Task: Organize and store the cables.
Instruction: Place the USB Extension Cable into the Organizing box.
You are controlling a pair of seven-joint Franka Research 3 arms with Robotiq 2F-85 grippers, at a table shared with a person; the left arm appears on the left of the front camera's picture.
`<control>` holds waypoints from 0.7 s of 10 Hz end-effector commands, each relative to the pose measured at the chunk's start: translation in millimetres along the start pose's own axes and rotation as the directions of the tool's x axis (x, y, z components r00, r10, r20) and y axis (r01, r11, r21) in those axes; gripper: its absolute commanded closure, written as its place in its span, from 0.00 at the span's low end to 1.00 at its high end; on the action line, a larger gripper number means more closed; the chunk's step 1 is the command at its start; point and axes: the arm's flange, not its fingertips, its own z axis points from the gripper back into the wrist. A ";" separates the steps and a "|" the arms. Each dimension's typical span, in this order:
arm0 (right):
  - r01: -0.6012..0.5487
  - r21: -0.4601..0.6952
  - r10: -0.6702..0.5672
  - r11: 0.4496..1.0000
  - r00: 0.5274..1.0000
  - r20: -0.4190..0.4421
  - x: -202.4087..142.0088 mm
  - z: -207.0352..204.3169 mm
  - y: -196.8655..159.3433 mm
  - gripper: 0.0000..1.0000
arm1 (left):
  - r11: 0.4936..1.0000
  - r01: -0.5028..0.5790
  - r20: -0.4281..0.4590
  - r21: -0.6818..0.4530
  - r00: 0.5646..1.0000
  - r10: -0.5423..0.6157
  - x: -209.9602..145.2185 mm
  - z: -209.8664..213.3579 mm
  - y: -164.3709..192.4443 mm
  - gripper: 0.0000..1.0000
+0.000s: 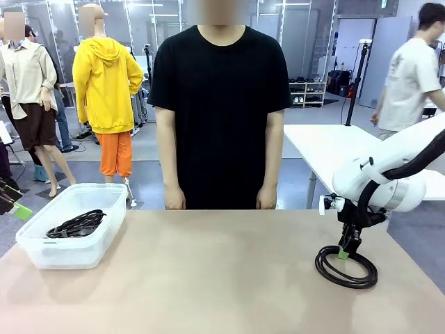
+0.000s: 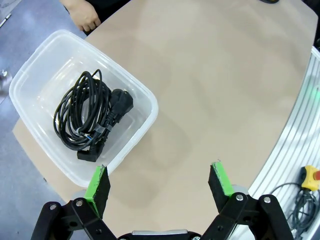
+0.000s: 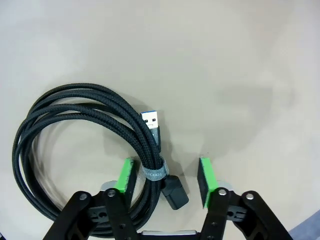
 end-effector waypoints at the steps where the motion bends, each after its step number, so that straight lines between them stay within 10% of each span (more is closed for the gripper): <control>1: 0.015 -0.008 -0.015 1.000 1.000 -0.026 6.8 -0.4 -3.9 1.00 | 1.000 -0.021 0.002 0.000 1.000 0.021 3.3 0.7 0.6 0.00; 7: 0.012 0.002 -0.011 1.000 0.998 -0.067 37.1 36.8 8.5 1.00 | 1.000 -0.021 0.002 0.000 1.000 0.021 3.3 0.7 0.6 0.00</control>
